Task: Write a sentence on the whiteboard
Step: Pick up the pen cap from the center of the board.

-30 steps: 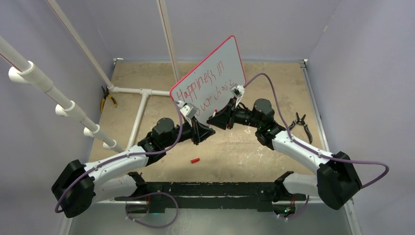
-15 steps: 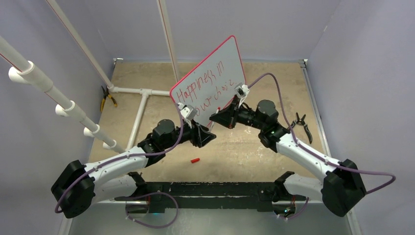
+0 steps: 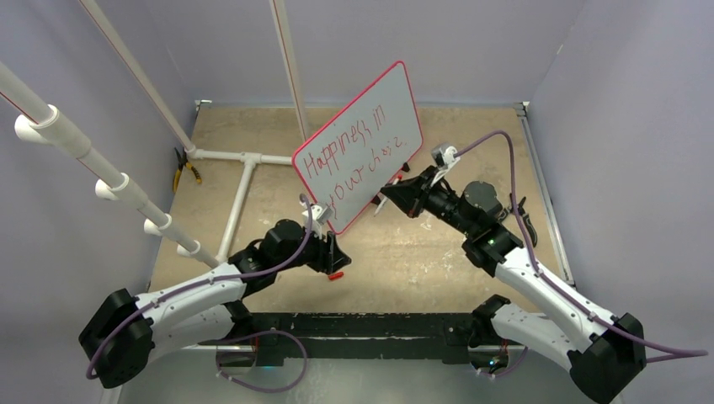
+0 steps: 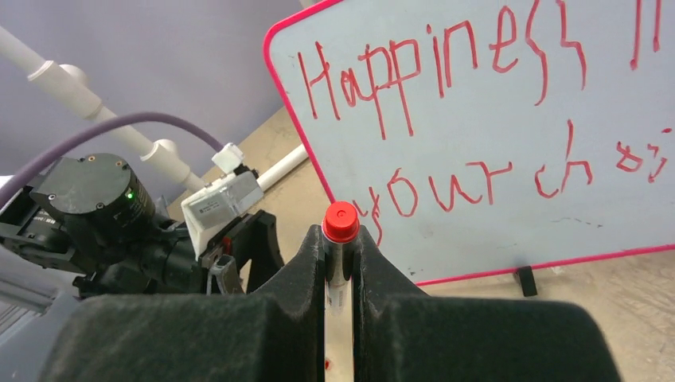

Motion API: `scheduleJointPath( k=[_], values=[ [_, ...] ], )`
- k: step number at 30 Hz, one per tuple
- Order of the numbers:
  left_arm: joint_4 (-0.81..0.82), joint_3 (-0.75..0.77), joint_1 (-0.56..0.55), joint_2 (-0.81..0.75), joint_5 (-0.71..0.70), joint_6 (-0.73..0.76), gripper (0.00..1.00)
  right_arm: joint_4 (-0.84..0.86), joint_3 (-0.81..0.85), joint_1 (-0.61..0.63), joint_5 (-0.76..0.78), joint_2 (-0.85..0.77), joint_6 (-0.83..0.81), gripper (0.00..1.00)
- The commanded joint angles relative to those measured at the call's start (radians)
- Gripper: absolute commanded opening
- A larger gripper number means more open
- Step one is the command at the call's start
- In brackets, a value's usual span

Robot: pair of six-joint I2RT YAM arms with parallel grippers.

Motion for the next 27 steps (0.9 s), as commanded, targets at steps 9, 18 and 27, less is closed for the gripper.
scheduleJointPath(
  k=[9, 18, 27],
  values=[
    [-0.216, -0.041, -0.097, -0.06, -0.077, 0.015, 0.47, -0.009, -0.049, 0.003, 0.066, -0.053, -0.041, 0.0],
    [-0.307, 0.029, -0.209, 0.056, -0.22, 0.049, 0.48, -0.026, -0.057, 0.003, 0.054, -0.075, -0.05, 0.0],
    [-0.292, 0.064, -0.223, 0.088, -0.292, 0.078, 0.5, -0.02, -0.064, 0.003, 0.053, -0.085, -0.054, 0.0]
  ],
)
